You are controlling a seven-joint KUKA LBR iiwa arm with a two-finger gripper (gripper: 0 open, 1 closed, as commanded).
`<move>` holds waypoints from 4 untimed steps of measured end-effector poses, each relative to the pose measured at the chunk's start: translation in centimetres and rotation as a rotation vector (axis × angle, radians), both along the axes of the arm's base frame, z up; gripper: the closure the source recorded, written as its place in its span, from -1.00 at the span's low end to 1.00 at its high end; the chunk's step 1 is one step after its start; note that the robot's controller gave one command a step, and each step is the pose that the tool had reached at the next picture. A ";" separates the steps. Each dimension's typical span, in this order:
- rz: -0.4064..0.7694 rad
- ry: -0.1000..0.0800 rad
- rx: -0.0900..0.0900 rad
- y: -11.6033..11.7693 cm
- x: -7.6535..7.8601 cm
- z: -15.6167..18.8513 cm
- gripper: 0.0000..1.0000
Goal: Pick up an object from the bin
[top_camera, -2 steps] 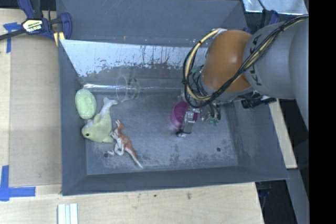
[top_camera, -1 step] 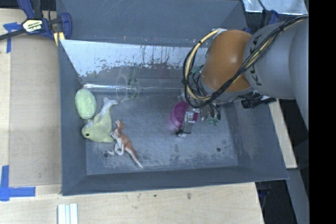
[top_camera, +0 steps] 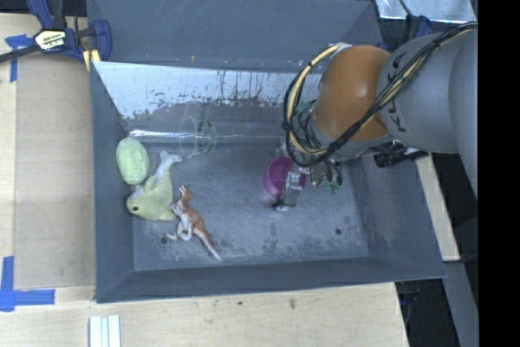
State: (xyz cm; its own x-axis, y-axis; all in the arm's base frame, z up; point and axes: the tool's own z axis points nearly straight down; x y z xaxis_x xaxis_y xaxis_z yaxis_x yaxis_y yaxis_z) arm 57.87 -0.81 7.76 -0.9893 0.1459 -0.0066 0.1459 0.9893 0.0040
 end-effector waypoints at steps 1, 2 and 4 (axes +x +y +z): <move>0.000 0.004 -0.001 0.0 -0.1 0.8 1.00; -0.001 0.006 -0.002 -0.1 -0.2 2.2 1.00; 0.000 0.007 -0.003 -0.1 -0.1 4.4 1.00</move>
Offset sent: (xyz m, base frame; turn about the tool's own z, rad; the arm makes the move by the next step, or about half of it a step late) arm 0.0000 -0.0001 0.0095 0.0000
